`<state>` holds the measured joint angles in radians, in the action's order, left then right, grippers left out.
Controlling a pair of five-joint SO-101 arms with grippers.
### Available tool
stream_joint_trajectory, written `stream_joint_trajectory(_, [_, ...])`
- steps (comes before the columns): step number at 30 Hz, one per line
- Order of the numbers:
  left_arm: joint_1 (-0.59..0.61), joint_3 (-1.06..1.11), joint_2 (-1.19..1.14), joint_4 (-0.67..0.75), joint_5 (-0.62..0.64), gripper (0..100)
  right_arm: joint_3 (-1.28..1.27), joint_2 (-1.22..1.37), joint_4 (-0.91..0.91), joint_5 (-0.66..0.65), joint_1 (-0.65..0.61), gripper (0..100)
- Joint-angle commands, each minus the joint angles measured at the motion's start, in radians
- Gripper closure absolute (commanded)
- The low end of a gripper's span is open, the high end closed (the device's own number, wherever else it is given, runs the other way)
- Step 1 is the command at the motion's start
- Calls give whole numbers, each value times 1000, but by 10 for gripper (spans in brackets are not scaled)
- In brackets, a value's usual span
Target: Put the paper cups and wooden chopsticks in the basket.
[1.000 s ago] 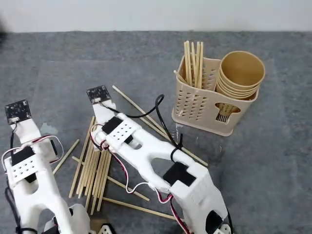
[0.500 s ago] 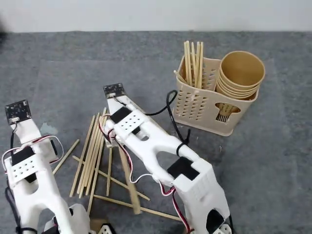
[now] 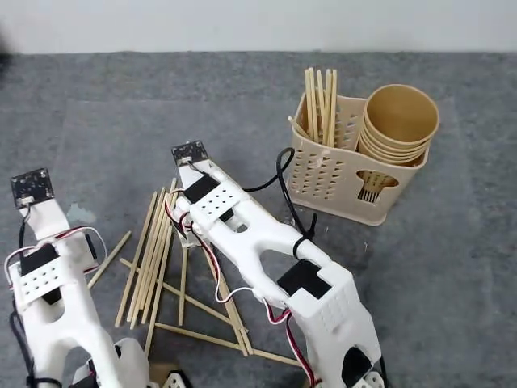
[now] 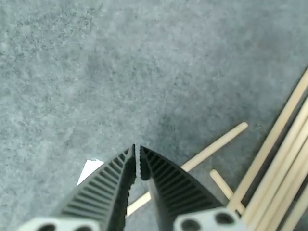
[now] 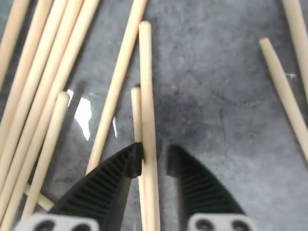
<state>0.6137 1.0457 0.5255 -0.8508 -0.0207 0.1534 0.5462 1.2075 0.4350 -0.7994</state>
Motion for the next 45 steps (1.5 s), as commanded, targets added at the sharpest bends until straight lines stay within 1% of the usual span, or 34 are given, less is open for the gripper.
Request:
stream_joint_trajectory(1, [5, -8, 40, 20, 6, 985, 25, -16, 24, -14, 8, 791])
stream_joint_trajectory(7, [5, -8, 40, 20, 6, 985, 46, -18, 25, -14, -10, 779])
stream_joint_trajectory(12, [5, -8, 40, 20, 6, 985, 46, -4, 24, -14, -65, 779])
stream_joint_trajectory(18, [5, -8, 40, 20, 6, 985, 43, 28, 27, -14, -51, 781])
stream_joint_trajectory(21, [5, -8, 40, 20, 6, 985, 46, 44, 51, -15, -28, 847])
stream_joint_trajectory(26, [5, -8, 40, 20, 6, 985, 43, 47, 54, -71, 5, 988])
stream_joint_trajectory(29, [5, -8, 40, 20, 6, 985, 43, 47, 62, -75, 24, 984])
stream_joint_trajectory(33, [5, -8, 40, 20, 6, 985, 46, 35, 101, -120, 30, 985])
stream_joint_trajectory(42, [5, -8, 40, 20, 6, 985, 46, -65, 162, -123, 25, 991])
stream_joint_trajectory(45, [5, -8, 40, 20, 6, 985, 41, -67, 160, -144, 25, 991])
